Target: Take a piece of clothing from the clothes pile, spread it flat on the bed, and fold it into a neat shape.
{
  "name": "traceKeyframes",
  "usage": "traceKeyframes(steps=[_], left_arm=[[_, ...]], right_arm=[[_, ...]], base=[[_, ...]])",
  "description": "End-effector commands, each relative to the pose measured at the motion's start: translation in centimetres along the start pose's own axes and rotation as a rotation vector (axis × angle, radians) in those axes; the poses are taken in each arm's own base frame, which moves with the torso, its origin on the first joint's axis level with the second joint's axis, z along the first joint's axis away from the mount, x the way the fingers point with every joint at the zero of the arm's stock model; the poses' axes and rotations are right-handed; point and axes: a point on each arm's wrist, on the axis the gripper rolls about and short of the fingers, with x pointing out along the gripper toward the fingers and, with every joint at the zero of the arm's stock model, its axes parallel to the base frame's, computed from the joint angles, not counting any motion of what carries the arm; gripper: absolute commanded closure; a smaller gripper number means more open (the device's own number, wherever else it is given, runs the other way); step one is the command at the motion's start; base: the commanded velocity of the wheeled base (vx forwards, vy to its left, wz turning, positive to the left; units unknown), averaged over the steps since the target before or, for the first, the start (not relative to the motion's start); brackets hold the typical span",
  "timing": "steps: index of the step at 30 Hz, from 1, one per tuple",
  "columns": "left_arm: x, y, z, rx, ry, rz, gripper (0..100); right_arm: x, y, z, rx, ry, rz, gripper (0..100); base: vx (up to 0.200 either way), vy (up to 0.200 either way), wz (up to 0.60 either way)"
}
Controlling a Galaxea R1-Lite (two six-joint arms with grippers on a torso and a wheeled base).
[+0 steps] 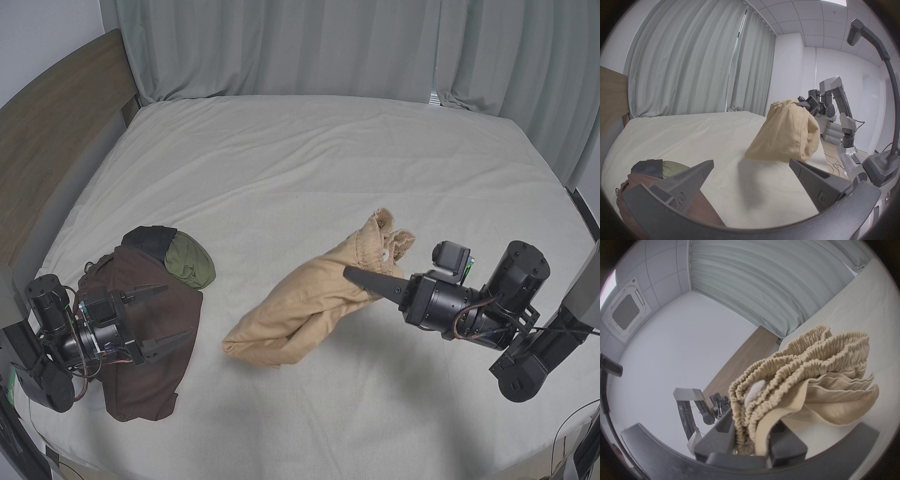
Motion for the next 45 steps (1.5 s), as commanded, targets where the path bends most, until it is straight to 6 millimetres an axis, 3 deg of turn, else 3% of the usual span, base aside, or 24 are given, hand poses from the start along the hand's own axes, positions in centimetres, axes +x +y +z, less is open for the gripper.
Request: traceKeyframes(steps=[1,16,33,45], left_arm=[[0.0,0.0,0.0,-0.002,0.002,0.000,0],[-0.1,-0.2,-0.4,-0.014,0.012,-0.005,0],[0.0,-0.3,-0.6,-0.021,0.014,-0.016,0],[0.0,-0.3,-0.8,-0.030,0.021,-0.021,0]], right_arm=[[0.6,-0.3,2.0,-0.008,-0.037,0.046,100],[3.5,-8.0,4.1,-0.025,-0.117,0.002,100],[3.9,-12.3,4.1,-0.016,-0.139,-0.038,100],[5.2,-14.1,7.5,-0.018,-0.185,-0.039,100]], base=[[0.000,0.000,0.00],[0.000,0.000,0.00],[0.000,0.000,0.00],[0.000,0.000,0.00]])
